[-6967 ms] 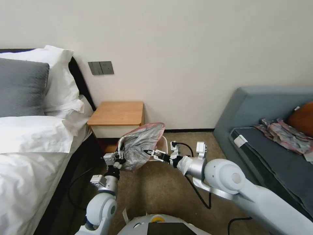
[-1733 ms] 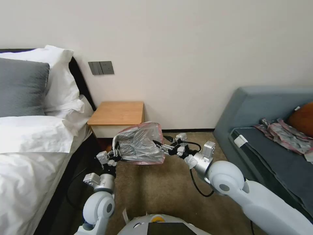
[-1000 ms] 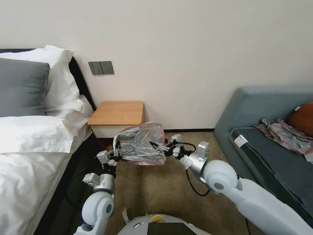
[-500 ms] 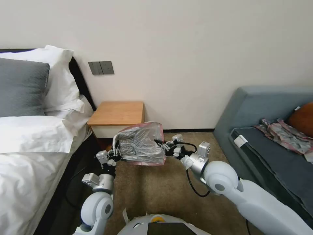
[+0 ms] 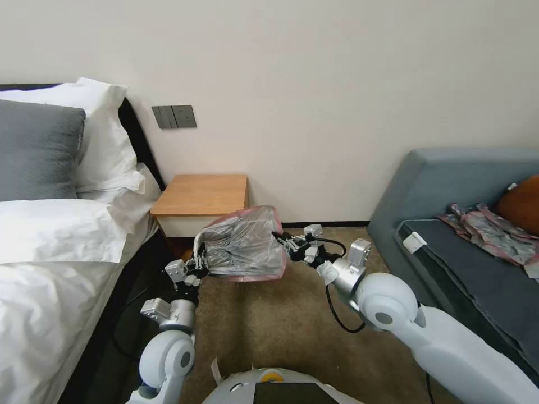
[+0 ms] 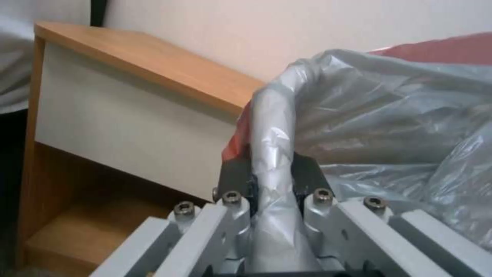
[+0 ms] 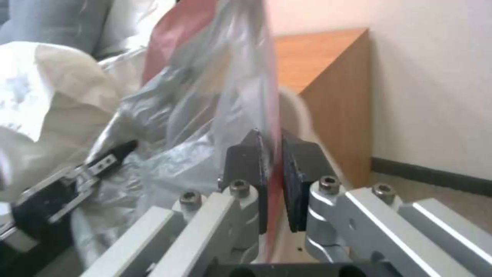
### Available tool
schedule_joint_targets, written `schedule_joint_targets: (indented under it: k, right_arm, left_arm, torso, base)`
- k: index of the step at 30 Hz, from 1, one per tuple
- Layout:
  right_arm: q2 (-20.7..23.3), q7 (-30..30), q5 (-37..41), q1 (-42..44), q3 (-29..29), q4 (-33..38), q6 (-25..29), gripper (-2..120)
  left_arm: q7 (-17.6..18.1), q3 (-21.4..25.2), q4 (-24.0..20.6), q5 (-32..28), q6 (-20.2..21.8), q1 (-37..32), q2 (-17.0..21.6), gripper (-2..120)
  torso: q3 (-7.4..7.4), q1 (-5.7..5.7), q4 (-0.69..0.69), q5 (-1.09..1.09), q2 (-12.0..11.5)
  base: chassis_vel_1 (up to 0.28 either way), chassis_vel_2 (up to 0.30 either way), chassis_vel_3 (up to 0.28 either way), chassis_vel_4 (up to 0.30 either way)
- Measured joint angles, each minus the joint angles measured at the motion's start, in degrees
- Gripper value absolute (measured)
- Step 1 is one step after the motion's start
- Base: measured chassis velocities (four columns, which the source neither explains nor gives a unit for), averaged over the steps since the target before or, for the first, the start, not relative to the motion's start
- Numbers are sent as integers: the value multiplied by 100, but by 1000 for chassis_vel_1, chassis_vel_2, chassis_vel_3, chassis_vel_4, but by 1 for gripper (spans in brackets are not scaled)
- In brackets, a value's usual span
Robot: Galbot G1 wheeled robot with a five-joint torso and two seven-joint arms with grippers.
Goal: Pick up the garbage bag from the table and place it over the trash can.
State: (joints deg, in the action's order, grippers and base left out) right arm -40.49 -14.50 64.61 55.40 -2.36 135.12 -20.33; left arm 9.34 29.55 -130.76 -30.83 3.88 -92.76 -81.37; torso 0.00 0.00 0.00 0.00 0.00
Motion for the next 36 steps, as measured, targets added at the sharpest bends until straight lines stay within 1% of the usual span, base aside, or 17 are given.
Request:
schedule_joint_targets:
  k: [8,13,15,16,17,18,19,20,21,23,24,28,29,30,33,36]
  right_arm:
    - [-59,-193,24,41,-140,-85,108,10]
    - [-88,-201,177,94,-100,47,77,10]
    - [-86,-217,303,131,-94,125,3,12]
    - [-85,-234,339,137,-93,142,-11,15]
    - [-85,-234,339,137,-93,142,-11,15]
    - [-84,-270,384,140,-92,161,-23,19]
    - [-79,-305,405,140,-92,169,-30,26]
    - [-72,-328,411,140,-94,170,-34,29]
    - [-72,-328,411,140,-94,170,-34,29]
    - [-50,-349,413,145,-102,171,-36,41]
    - [-50,-349,413,145,-102,171,-36,41]
    - [-40,-311,413,128,-82,181,-36,60]
    - [-40,-311,413,128,-82,181,-36,60]
    - [-40,-291,413,116,-70,190,-37,63]
    - [-38,-244,416,96,-43,264,-37,78]
    - [-29,-217,416,95,-35,300,-38,82]
  left_arm:
    - [3,59,-33,-56,0,-31,26,7]
    - [3,56,-54,-57,-1,-34,28,7]
    - [3,54,-55,-57,-1,-31,30,7]
    - [3,54,-55,-57,-1,-29,32,7]
    - [3,54,-55,-57,-1,-29,32,7]
    - [2,54,-55,-57,-1,-28,34,7]
    - [3,54,-56,-58,-1,-26,36,7]
    - [2,55,-56,-58,-1,-25,36,7]
    - [2,55,-56,-58,-1,-25,36,7]
    - [2,56,-56,-63,-2,-20,37,7]
    - [2,56,-56,-63,-2,-20,37,7]
    - [0,49,-56,-68,-2,3,33,7]
    - [0,49,-56,-68,-2,3,33,7]
    - [-2,46,-52,-68,-2,6,30,7]
    - [-5,43,-20,-68,-2,7,26,7]
    - [-5,47,-7,-67,-2,7,26,7]
  torso:
    - [0,0,0,0,0]
    - [0,0,0,0,0]
    - [0,0,0,0,0]
    - [0,0,0,0,0]
    - [0,0,0,0,0]
    - [0,0,0,0,0]
    - [0,0,0,0,0]
    - [0,0,0,0,0]
    - [0,0,0,0,0]
    - [0,0,0,0,0]
    - [0,0,0,0,0]
    - [0,0,0,0,0]
    - [0,0,0,0,0]
    - [0,0,0,0,0]
    - [0,0,0,0,0]
    - [0,0,0,0,0]
  base:
    - [0,0,0,0]
    - [0,0,0,0]
    - [0,0,0,0]
    - [0,0,0,0]
    - [0,0,0,0]
    - [0,0,0,0]
    - [0,0,0,0]
    - [0,0,0,0]
    - [0,0,0,0]
    - [0,0,0,0]
    - [0,0,0,0]
    - [0,0,0,0]
    - [0,0,0,0]
    - [0,0,0,0]
    - [0,0,0,0]
    - [0,0,0,0]
